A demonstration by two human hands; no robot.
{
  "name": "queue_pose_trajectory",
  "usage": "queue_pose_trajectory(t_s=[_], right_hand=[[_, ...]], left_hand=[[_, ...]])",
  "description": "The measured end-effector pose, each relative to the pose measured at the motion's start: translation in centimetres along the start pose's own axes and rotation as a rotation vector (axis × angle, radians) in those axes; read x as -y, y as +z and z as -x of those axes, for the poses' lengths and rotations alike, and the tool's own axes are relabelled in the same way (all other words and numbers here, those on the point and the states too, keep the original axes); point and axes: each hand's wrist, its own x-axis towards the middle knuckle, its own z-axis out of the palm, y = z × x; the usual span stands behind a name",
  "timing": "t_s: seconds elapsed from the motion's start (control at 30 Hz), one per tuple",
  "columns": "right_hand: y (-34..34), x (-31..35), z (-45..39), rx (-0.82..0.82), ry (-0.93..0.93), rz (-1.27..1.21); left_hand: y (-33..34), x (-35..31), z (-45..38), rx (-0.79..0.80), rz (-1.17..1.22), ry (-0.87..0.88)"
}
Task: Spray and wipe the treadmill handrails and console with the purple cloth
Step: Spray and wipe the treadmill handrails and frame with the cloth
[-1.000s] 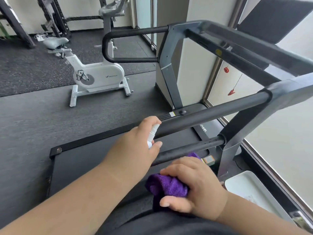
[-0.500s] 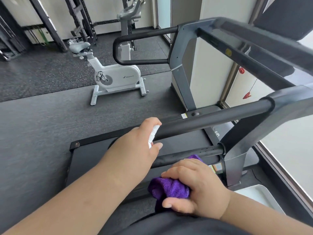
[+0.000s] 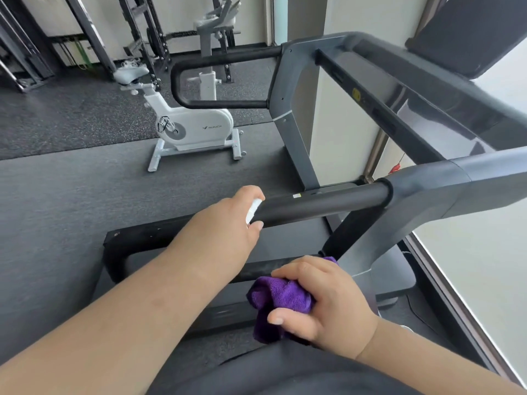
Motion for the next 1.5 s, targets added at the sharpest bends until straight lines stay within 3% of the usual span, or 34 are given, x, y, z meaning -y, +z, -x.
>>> queue_pose_trajectory(t_s=[0.27, 0.43, 0.67, 1.0, 1.07, 1.13, 1.23, 1.5], right_hand=[[-2.9, -1.7, 1.0, 0.084, 0.027, -0.011], [-4.7, -2.4, 1.9, 0.047, 0.045, 0.046], [-6.7, -3.3, 2.5, 0.003, 0.113, 0.049], [-12.2, -3.1, -4.7, -0.490, 0.073, -0.014], [-11.9, -3.4, -6.7, -0.411, 0.005, 0.062], [-10.7, -3.9, -7.8, -0.134, 0.021, 0.188], [-7.9, -4.2, -8.0, 0.216, 0.157, 0.643], [-4.3, -2.9, -9.5, 0.291, 0.105, 0.709]], left_hand=[[0.9, -5.3, -2.0, 0.051, 0.071, 0.075], [2.5, -9.0, -4.5, 0.132, 0.084, 0.114], [2.9, -9.3, -4.2, 0.079, 0.208, 0.062], [4.3, -7.5, 1.7, -0.117, 0.586, -0.197], [4.8, -7.7, 3.4, -0.121, 0.621, -0.175], [5.1, -7.8, 4.9, -0.133, 0.620, -0.126], [4.9, -7.2, 5.8, -0.195, 0.612, -0.101], [5.2, -7.6, 6.1, -0.185, 0.644, -0.085]])
